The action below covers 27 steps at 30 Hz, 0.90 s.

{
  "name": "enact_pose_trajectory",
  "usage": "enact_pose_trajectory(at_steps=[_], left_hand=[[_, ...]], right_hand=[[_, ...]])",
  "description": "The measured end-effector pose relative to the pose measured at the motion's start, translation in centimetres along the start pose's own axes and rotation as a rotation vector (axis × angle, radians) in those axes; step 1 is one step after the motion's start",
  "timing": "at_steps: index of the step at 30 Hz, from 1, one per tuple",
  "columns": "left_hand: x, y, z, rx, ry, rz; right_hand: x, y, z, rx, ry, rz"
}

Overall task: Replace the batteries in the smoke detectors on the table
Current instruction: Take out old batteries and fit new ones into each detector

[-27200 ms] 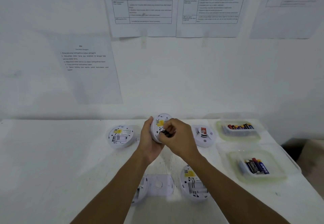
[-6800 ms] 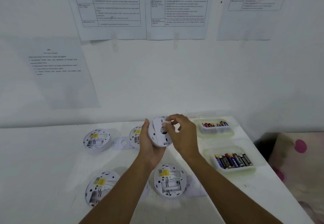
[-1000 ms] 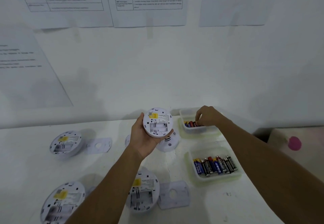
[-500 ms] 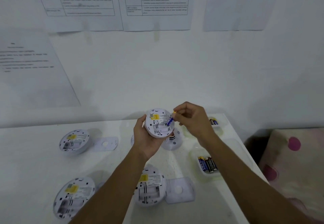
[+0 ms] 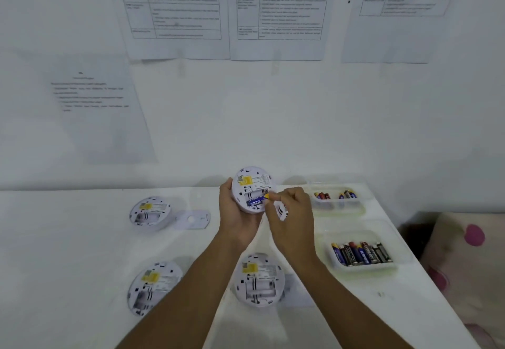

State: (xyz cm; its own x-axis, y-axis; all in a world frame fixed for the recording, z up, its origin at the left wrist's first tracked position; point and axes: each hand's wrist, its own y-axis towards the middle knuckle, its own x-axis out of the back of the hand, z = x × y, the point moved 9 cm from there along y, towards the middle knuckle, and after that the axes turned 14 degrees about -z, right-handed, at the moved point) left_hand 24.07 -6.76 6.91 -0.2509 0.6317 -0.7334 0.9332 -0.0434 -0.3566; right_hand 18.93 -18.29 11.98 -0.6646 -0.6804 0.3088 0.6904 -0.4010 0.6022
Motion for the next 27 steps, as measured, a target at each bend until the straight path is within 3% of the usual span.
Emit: enact_pose_trajectory(at_steps=[4,9,13,15,17,22,27], left_hand=[[0.5,-0.3,-0.7,-0.003,0.005,-0.009],[0.5,-0.3,-0.3,0.015,-0.024,-0.005],[-0.1,0.1,0.1,0.051,-0.055,0.025],[-0.5,0.4,0.2,0.066,-0.064,0.031],[-0.8,0.8,0.4,0.077,-0.069,0.035],[-0.9,1.8,1.3,0.106,-0.075,0.016],[-1.7,2.7,2.3,0.137,-0.059,0.032]], right_hand=[[-0.3,-1.9,1.4,0.286,-0.178,0.059],[-0.2,-1.4,0.9,0.426,-0.235,0.130],[0.3,1.8,-0.9,0.211,0.009,0.343],[1.6,5.1,-2.8,0.091,0.023,0.335],[3.2,9.0,-5.7,-0.030,-0.069,0.300],[5.2,15.0,-13.6,-0.226,-0.384,0.437],[4.0,16.0,-17.7,-0.178,-0.659,0.595]])
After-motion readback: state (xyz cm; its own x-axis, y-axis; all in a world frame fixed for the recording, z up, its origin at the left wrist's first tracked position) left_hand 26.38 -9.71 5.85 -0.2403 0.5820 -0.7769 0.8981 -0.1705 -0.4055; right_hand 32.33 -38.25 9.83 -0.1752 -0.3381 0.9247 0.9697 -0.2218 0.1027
